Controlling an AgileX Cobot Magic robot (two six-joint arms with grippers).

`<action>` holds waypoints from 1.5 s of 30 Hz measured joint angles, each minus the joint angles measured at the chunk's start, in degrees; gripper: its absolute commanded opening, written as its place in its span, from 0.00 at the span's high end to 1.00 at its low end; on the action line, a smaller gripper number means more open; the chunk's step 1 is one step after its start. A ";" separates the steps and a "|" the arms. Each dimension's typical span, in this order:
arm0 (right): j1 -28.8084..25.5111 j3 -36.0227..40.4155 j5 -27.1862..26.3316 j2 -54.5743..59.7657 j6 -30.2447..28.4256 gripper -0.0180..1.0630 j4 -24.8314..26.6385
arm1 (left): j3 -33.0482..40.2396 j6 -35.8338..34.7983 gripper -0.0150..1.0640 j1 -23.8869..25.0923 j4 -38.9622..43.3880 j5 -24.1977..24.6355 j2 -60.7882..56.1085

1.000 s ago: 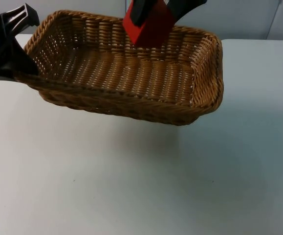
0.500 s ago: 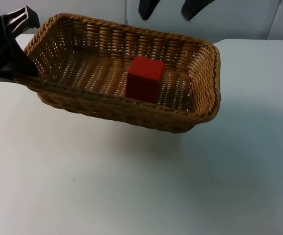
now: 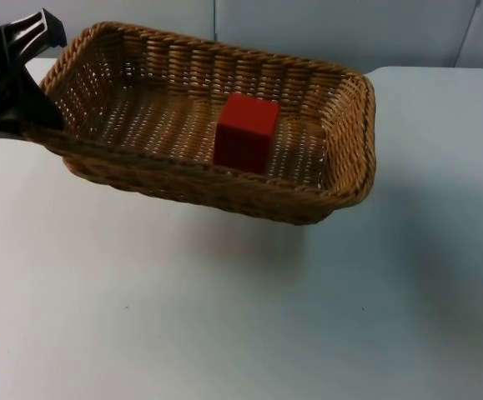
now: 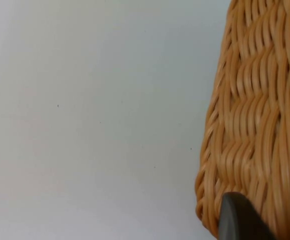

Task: Pick up the basket with the left hand and place the cube into the basket with the right hand.

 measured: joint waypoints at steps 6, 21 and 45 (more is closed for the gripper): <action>-1.17 0.00 0.00 0.00 0.00 0.28 -0.13 | 0.00 0.00 0.99 0.00 0.00 -0.11 0.00; -1.17 0.00 0.00 0.00 -1.29 0.28 0.08 | 0.00 1.28 0.99 -0.12 -5.65 2.29 2.53; -1.17 0.00 0.22 -0.09 -2.35 0.28 0.08 | 0.00 18.24 0.46 -0.93 -22.42 7.99 8.22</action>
